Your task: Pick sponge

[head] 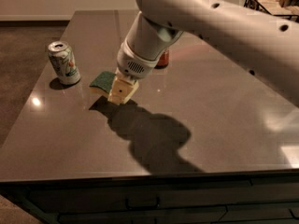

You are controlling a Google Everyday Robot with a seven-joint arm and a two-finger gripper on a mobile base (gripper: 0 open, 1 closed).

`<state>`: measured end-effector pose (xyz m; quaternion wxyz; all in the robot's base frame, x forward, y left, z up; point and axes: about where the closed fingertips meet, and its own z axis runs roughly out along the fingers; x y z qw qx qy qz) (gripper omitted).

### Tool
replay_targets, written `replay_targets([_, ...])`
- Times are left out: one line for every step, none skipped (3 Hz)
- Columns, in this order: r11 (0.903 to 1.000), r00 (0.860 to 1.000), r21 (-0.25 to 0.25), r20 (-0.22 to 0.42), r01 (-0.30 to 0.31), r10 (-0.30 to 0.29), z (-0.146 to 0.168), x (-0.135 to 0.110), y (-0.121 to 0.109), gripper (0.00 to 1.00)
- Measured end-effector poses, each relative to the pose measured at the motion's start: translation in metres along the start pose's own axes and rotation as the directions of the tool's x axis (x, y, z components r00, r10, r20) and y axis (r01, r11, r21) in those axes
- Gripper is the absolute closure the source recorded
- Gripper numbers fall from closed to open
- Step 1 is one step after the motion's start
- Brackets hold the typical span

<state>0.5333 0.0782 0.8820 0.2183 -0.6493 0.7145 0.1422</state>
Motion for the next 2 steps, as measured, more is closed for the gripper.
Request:
replay_targets([0.9992,0.998,-0.018,0.047,0.037,-0.036,-0.0491,-0.0083,0.0033,1.00])
replay_targets([0.9990,0.998,-0.019,0.048,0.039,-0.038,-0.0497,-0.0090,0.0037,1.00])
